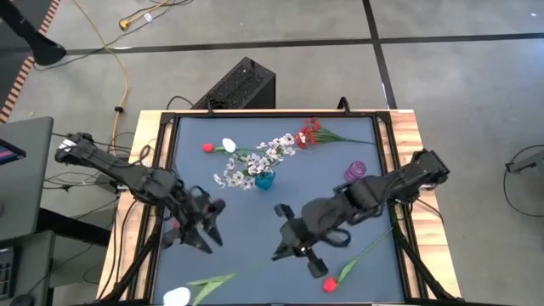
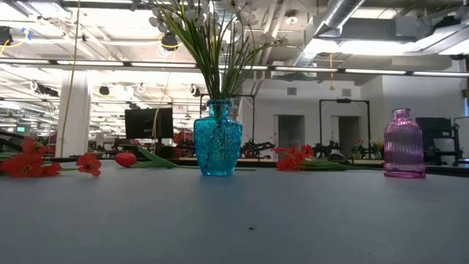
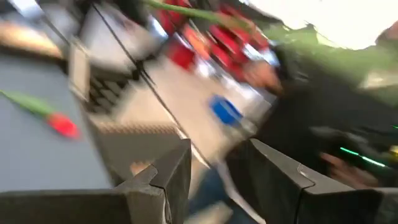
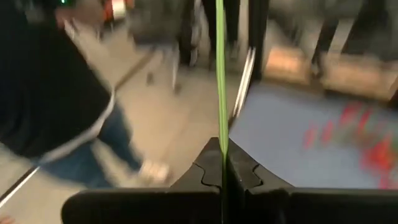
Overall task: Sort flowers into vase by color
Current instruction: Put the white flower into the blue vase
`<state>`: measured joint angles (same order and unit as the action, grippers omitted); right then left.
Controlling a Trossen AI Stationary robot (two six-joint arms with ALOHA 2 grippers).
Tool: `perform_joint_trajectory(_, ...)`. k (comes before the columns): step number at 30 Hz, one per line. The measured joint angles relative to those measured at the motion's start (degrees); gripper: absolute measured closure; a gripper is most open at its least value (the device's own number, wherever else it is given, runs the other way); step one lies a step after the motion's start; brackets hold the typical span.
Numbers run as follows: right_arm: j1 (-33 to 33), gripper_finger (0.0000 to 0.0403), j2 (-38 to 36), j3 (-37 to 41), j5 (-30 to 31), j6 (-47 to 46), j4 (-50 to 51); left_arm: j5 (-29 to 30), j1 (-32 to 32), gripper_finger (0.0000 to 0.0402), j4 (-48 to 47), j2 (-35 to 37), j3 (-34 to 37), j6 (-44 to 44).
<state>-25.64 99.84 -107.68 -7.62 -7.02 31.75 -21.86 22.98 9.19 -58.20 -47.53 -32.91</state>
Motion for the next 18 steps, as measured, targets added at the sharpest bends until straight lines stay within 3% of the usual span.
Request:
perform_joint_trajectory(6,2.71,0.0381,-0.43,-0.07,8.47,4.93,-14.82,13.62,1.84,0.0258,10.88,1.82,0.0,17.2)
perform_joint_trajectory(12,5.05,0.0381,2.09,0.13,11.59,3.67,-20.06,26.73,5.49,0.0258,17.62,1.18,-0.04,31.14)
perform_joint_trajectory(18,6.45,0.038,4.27,-0.04,13.6,0.96,-21.14,28.86,6.01,0.0258,22.38,0.97,-0.04,37.2)
